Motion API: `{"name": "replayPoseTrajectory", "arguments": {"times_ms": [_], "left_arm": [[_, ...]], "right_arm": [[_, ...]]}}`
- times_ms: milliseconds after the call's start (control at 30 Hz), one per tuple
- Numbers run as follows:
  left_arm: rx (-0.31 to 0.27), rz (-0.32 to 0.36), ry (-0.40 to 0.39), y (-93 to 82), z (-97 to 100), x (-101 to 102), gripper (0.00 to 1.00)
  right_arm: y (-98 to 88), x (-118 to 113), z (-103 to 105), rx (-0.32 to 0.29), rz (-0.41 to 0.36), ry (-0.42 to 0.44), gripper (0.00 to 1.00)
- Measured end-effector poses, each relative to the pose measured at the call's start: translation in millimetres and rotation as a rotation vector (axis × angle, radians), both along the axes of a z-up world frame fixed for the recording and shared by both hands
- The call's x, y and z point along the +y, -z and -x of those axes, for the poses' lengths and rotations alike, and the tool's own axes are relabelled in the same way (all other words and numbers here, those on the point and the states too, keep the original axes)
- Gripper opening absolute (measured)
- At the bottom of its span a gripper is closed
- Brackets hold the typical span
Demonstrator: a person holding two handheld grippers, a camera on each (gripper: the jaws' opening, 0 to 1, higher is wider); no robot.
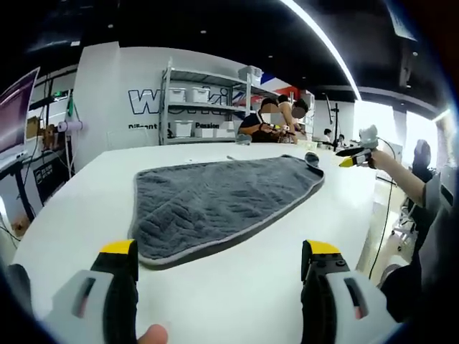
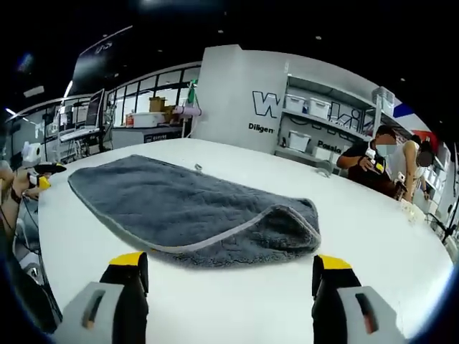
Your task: Fold the towel on the table until its edges align and the towel forms a compact rectangular stack.
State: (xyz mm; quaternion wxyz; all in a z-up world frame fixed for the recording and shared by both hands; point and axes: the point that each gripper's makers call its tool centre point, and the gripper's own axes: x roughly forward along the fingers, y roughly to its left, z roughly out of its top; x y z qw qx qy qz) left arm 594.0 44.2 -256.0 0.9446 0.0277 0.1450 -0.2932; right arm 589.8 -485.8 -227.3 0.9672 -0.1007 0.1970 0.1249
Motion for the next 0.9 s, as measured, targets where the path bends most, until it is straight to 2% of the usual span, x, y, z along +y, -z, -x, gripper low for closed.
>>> {"name": "replayPoseTrajectory", "arguments": {"times_ms": [200,433,667,900], "left_arm": [[-0.011,0.001,0.002,-3.4,7.8,-2.3,0.99],[-0.014,0.002,-0.012,-4.9,14.4,-1.5,0.99],[-0.012,-0.014,-0.040,-4.0,14.8,4.0,0.99],[-0.018,-0.021,-0.050,-7.5,10.5,6.7,0.99]], "right_arm": [[-5.8,2.9,9.8,-0.018,-0.011,-0.002,0.99],[-12.8,5.6,11.0,-0.047,-0.024,-0.005,0.99],[-14.0,7.8,16.1,-0.055,-0.033,-0.018,0.99],[-20.4,-3.2,18.6,-0.072,-0.003,0.010,0.99]]}}
